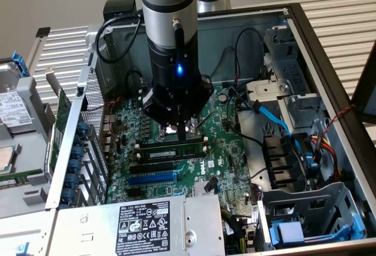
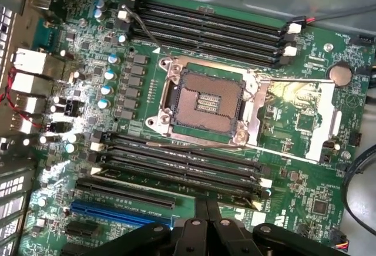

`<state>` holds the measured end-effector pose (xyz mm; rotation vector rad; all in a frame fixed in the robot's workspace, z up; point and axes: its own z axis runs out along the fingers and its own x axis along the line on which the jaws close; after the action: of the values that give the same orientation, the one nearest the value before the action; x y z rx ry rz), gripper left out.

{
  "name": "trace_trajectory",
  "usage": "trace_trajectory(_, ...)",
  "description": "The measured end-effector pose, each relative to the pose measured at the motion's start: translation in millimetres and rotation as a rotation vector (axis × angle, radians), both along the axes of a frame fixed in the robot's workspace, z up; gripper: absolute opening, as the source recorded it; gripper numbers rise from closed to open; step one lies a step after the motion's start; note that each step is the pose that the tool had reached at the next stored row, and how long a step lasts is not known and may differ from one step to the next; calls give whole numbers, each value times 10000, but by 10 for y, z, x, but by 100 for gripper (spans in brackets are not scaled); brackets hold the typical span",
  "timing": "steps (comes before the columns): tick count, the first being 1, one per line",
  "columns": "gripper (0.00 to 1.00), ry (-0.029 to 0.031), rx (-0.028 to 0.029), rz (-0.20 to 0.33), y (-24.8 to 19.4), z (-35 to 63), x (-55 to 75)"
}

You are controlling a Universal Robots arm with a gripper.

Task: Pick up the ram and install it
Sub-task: 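Press down the ram until it locks into place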

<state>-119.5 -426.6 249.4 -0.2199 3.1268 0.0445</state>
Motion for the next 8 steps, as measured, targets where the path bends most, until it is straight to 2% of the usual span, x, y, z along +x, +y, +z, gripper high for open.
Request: trace_trajectory(8, 11, 0, -1, -1373, 0, -12, 0)
